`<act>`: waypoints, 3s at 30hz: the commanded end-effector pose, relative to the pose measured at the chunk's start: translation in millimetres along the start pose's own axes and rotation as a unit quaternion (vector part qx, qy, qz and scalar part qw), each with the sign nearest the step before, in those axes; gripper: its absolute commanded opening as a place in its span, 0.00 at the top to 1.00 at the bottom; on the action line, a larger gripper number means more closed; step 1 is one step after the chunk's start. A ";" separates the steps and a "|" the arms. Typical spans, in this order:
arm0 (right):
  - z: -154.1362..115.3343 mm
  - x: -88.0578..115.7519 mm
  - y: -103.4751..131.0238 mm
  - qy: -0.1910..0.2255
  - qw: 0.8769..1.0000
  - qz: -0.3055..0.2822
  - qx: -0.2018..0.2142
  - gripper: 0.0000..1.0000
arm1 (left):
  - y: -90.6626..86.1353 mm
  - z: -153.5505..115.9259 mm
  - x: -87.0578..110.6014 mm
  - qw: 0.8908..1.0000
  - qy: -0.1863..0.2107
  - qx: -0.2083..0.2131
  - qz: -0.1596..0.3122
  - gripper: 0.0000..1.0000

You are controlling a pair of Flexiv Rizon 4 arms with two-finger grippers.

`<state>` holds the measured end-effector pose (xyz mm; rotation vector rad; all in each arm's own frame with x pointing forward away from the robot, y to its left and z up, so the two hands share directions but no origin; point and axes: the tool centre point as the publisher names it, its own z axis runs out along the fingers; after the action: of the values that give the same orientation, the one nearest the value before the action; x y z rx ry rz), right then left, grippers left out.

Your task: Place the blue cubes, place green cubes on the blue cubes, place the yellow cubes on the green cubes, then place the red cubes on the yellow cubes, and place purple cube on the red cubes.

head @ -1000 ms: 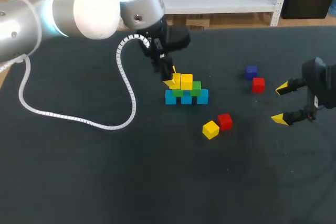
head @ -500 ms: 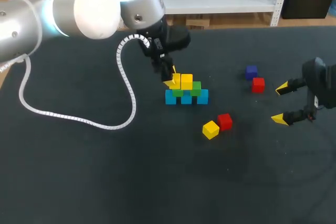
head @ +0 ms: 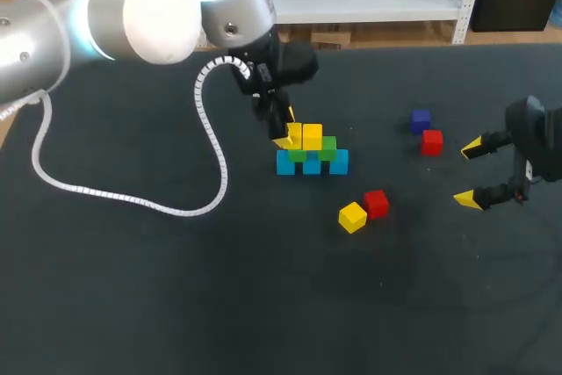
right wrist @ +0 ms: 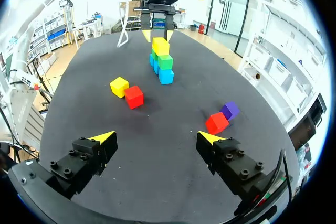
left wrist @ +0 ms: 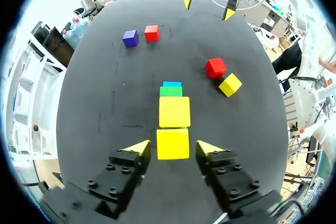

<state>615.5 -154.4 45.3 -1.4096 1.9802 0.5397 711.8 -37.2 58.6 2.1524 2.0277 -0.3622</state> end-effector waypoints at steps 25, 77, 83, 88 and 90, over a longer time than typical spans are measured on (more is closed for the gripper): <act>0.9 0.5 -0.3 -0.001 1.000 0.000 0.000 0.00 | -65.3 -81.6 93.3 0.986 -0.161 -0.013 -0.038 0.00; 102.4 -97.3 60.0 0.133 0.883 -0.393 -0.218 0.00 | -81.1 -97.5 104.7 0.987 -0.160 -0.017 -0.001 0.00; 111.4 -103.9 70.9 0.120 0.842 -0.451 -0.270 0.00 | -81.1 -97.5 104.7 0.987 -0.160 -0.017 -0.001 0.00; 111.0 -104.7 75.0 0.123 0.816 -0.476 -0.303 0.00 | -81.1 -97.5 104.7 0.987 -0.160 -0.017 -0.001 0.00; 109.9 -104.6 75.8 0.130 0.810 -0.481 -0.309 0.00 | -81.1 -97.5 104.7 0.987 -0.160 -0.017 -0.001 0.00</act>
<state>589.3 13.4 34.8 -2.4395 1.2914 0.4430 641.9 95.3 126.3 1.9252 1.8459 -0.6235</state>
